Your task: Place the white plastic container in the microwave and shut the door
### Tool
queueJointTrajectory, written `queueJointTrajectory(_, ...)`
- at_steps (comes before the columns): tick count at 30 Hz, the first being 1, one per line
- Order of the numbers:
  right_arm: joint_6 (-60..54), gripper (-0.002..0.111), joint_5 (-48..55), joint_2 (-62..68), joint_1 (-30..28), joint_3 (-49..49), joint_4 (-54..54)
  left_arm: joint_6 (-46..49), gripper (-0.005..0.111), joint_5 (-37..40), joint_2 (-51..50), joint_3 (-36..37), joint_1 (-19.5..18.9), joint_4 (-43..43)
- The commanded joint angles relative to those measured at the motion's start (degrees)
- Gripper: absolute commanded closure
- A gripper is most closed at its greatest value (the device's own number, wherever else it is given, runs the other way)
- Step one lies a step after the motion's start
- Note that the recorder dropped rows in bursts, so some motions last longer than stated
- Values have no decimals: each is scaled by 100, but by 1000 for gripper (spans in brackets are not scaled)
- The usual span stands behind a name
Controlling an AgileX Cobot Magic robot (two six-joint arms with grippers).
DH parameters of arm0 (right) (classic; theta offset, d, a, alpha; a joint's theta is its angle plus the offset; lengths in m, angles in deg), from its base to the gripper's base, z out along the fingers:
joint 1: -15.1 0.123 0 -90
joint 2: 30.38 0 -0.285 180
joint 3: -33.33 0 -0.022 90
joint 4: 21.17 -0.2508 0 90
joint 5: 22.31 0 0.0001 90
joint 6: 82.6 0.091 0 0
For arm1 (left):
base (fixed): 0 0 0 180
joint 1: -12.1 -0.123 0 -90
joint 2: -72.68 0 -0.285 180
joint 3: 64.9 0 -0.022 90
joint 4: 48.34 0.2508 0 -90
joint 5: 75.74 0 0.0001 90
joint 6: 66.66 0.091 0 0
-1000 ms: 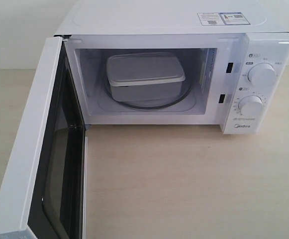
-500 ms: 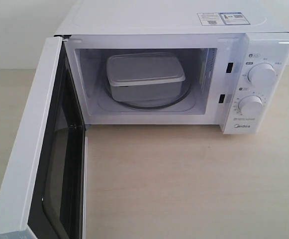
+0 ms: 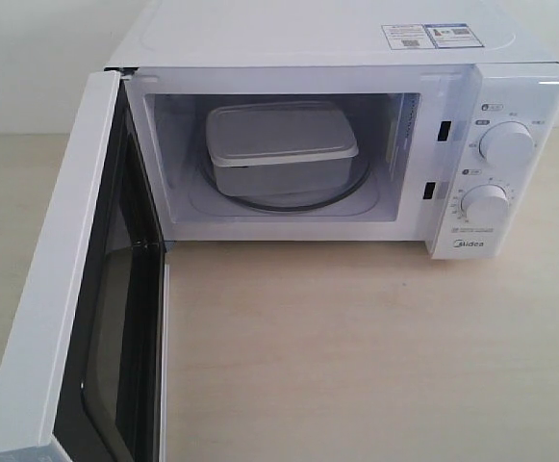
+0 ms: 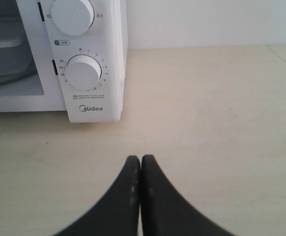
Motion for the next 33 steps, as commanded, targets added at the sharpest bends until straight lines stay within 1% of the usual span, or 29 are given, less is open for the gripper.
queueJointTrajectory(1,31,108,-27,-31,-44,0,-7,-131,102,706,10,-1076,-11,-46)
queueJointTrajectory(4,31,108,-27,-31,-44,0,-7,-280,102,1219,10,-1763,-11,-220)
queueJointTrajectory(7,31,108,-27,-31,-44,0,-7,-401,102,1728,10,-2325,-11,-355)
queueJointTrajectory(8,31,108,-27,-31,-44,0,-7,-416,102,1792,10,-2465,-11,-437)
queueJointTrajectory(11,31,108,-27,-31,-44,0,-7,-416,102,1610,10,-2670,-11,-517)
queueJointTrajectory(15,31,108,-27,-31,-44,0,-7,-416,102,898,10,-2706,-4,-555)
queueJointTrajectory(17,31,108,-27,-31,-44,0,-7,-416,102,693,10,-2706,-4,-759)
queueJointTrajectory(20,31,108,-27,-31,-44,0,-7,-416,102,716,10,-2706,-4,-1081)
queueJointTrajectory(23,31,108,-27,-31,-44,0,-7,-416,102,685,10,-2706,-4,-1006)
queueJointTrajectory(29,31,108,-27,-31,-44,0,-7,-264,102,387,10,-2778,-4,-1007)
queueJointTrajectory(31,31,108,-27,-31,-44,0,-7,-279,102,441,-252,-2889,-4,-1007)
queueJointTrajectory(33,31,108,-27,-31,-44,0,-7,-279,102,754,-698,-3054,-4,-1007)
